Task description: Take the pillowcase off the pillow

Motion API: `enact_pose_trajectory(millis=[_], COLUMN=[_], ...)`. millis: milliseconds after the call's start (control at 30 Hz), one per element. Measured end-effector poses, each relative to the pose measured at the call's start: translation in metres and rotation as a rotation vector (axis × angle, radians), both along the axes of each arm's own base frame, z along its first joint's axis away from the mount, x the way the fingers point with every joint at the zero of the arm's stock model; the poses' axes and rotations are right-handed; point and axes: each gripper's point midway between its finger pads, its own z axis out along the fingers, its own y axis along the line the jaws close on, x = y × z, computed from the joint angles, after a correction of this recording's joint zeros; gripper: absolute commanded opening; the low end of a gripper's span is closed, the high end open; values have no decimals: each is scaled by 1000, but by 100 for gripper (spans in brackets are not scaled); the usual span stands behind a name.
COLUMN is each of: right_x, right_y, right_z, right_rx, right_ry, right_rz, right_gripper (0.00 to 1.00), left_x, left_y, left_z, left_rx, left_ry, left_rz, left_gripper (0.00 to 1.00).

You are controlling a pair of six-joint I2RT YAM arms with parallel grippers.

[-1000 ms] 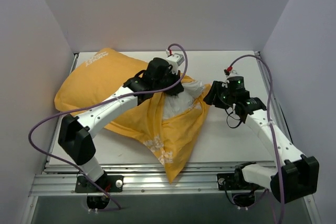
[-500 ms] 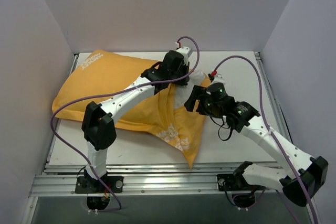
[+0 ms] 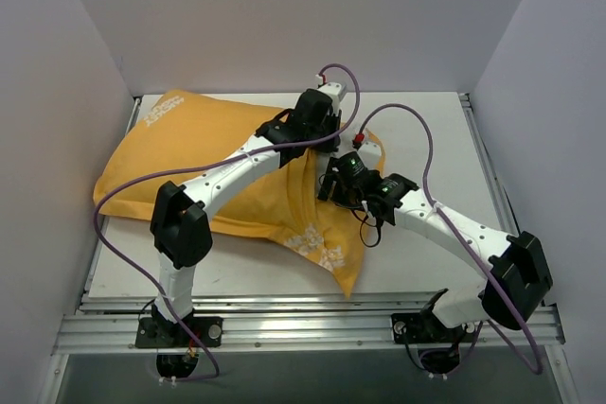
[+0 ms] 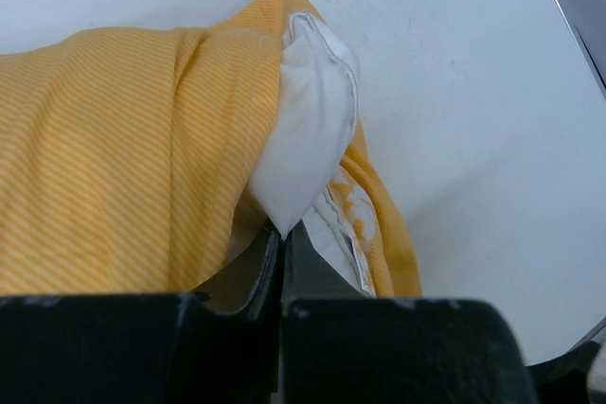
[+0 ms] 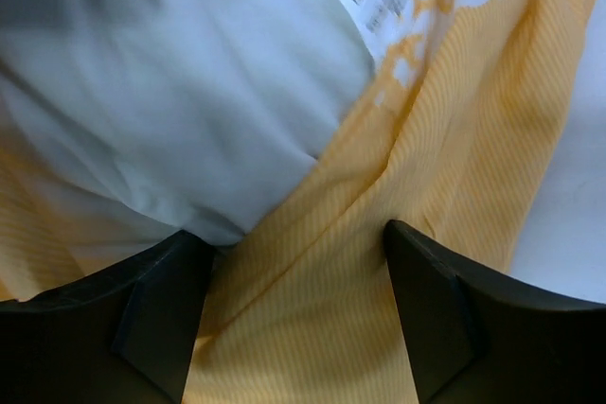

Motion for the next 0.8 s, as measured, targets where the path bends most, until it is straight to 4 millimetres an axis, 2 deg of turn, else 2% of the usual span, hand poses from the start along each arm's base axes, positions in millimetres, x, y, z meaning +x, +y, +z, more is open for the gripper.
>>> enact_pose_trajectory(millis=[67, 133, 300, 367, 467, 633, 733, 800], right_x=[-1, -5, -27, -33, -34, -36, -34, -34], right_y=[-3, -8, -48, -62, -71, -69, -66, -64], right_z=[-10, -24, -53, -55, -45, -39, -39, -38], right_rx=[3, 17, 89, 126, 175, 224, 253, 282], right_ry=[7, 13, 57, 54, 20, 3, -3, -14], right_rz=[-20, -42, -130, -166, -201, -199, -193, -181], right_gripper=[58, 54, 33, 30, 24, 13, 0, 0], left_x=[1, 3, 17, 25, 27, 23, 23, 25], left_y=[3, 8, 31, 42, 54, 68, 75, 80], left_z=[1, 1, 6, 15, 24, 38, 43, 43], left_rx=[4, 0, -27, -61, -103, -169, -196, -207], left_ry=[11, 27, 83, 108, 164, 291, 346, 371], left_rz=[11, 28, 97, 122, 132, 129, 133, 144], left_gripper=[2, 2, 2, 2, 2, 2, 2, 2])
